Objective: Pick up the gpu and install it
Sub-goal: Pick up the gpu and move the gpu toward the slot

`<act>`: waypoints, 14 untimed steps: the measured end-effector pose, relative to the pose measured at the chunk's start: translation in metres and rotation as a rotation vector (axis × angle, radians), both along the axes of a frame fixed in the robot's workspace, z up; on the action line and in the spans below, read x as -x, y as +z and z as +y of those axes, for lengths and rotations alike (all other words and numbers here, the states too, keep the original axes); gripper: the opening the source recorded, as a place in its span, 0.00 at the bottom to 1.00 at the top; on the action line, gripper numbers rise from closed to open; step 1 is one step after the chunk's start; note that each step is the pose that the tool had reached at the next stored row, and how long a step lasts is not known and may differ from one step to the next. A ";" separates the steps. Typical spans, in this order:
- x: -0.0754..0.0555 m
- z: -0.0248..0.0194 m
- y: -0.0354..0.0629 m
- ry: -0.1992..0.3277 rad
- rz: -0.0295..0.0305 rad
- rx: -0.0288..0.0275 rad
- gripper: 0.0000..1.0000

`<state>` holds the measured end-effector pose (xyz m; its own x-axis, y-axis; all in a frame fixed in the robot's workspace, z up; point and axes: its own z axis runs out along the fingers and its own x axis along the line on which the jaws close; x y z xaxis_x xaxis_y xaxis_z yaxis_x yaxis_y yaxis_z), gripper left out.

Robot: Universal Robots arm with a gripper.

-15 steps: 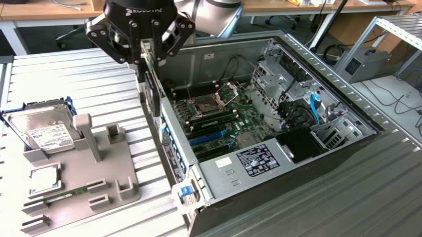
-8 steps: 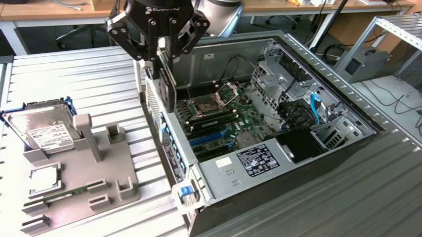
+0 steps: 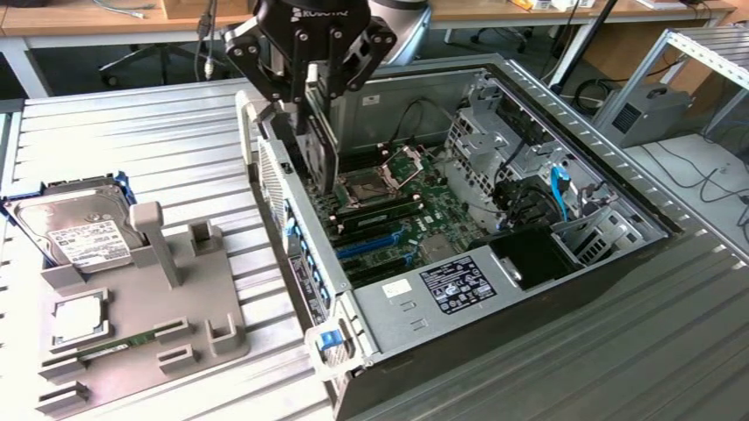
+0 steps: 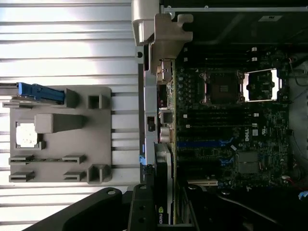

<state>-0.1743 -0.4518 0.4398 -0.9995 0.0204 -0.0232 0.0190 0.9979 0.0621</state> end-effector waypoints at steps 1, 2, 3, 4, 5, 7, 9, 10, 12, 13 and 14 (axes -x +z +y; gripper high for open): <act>-0.003 0.0003 0.0000 0.000 0.0001 0.0000 0.27; -0.007 0.0007 0.0000 0.000 0.0000 0.0000 0.27; -0.010 0.0011 0.0000 0.000 0.0000 0.0000 0.27; -0.014 0.0015 0.0001 0.000 0.0001 0.0001 0.27; -0.017 0.0018 0.0001 0.000 0.0001 0.0001 0.27; -0.024 0.0025 0.0000 0.000 0.0000 0.0001 0.27; -0.030 0.0031 0.0000 0.000 0.0000 0.0001 0.27; -0.034 0.0035 0.0000 0.000 0.0000 0.0001 0.27; -0.041 0.0043 0.0000 0.000 0.0000 0.0000 0.27; -0.044 0.0046 0.0000 0.000 0.0001 0.0001 0.27; -0.049 0.0051 0.0001 0.000 0.0001 0.0001 0.27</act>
